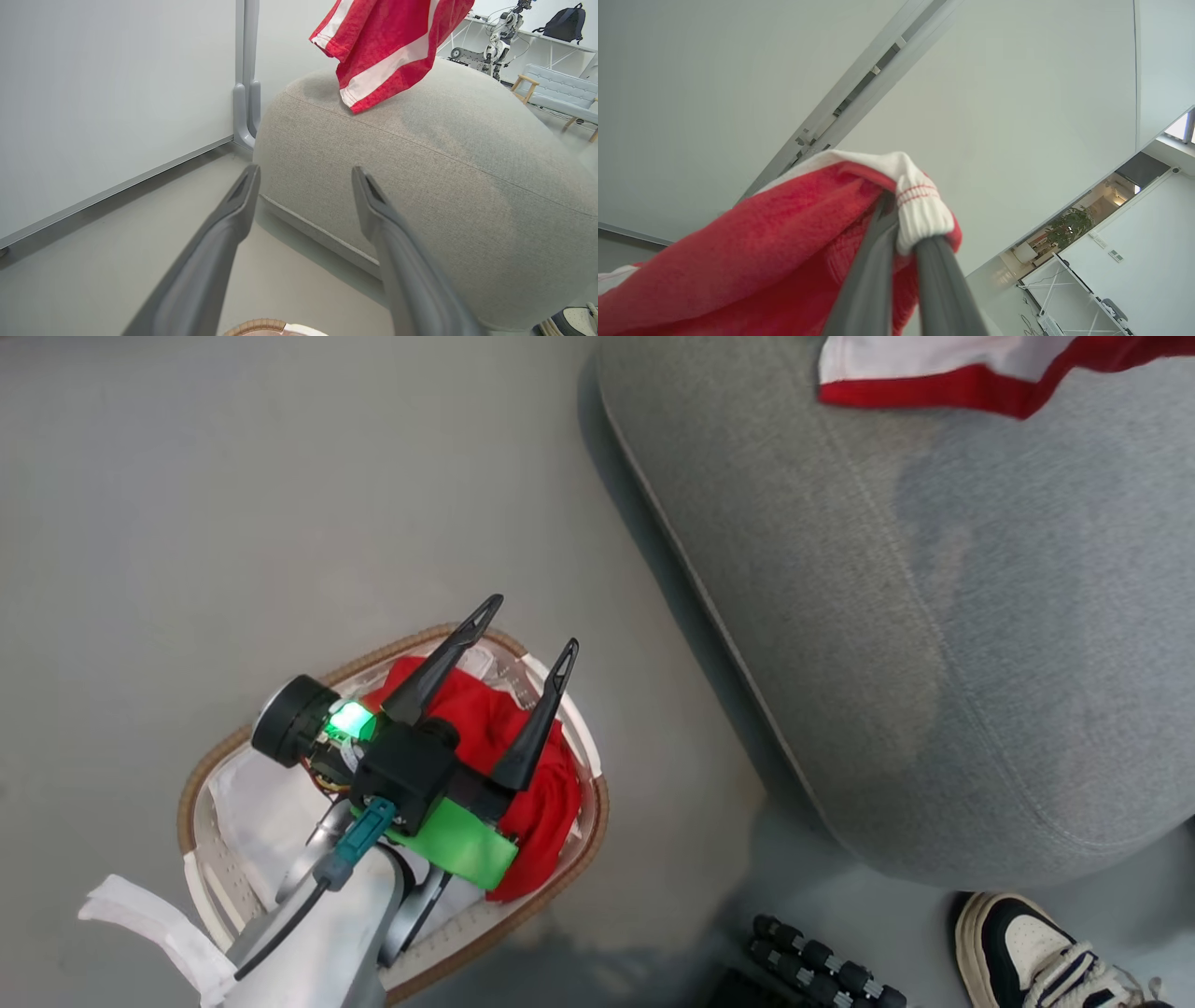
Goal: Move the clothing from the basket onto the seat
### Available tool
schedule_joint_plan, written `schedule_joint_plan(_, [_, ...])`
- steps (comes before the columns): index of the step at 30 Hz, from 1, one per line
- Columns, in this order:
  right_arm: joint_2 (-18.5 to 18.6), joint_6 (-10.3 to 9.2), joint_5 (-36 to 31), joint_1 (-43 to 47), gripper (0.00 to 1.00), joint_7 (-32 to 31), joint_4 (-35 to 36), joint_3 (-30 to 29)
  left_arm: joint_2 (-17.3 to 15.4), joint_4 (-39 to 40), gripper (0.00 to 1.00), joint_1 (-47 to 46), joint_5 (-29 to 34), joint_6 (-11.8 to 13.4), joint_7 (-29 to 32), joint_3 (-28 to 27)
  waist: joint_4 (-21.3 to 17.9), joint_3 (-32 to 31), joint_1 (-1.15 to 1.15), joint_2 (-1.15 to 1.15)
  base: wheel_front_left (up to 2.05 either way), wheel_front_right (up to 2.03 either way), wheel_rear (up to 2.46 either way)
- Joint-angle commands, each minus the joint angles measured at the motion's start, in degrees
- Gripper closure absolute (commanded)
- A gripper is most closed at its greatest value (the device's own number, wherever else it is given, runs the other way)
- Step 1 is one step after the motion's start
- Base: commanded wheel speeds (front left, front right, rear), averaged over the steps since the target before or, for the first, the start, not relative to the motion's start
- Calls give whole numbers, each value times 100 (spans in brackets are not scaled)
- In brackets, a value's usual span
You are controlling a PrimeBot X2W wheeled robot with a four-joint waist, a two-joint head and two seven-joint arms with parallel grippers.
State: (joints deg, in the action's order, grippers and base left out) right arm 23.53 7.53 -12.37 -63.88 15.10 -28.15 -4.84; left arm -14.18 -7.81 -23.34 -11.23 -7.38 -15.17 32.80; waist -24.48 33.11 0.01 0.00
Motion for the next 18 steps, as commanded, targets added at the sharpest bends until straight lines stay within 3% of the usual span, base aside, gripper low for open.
schedule_joint_plan(1, [15,-8,-111,-146,100,8,-141,-189,-90,36,0,-138,-27,-16,3,-11,315,501,-1,0,0,0,0])
schedule_joint_plan(6, [-182,-8,-495,-150,100,5,-583,-942,-152,69,0,-273,-19,-16,3,29,446,782,-1,0,0,0,0])
schedule_joint_plan(18, [-860,-8,-1094,1261,100,6,-1189,-2707,-108,-145,0,-294,-70,-16,3,-58,583,690,-1,0,0,0,0])
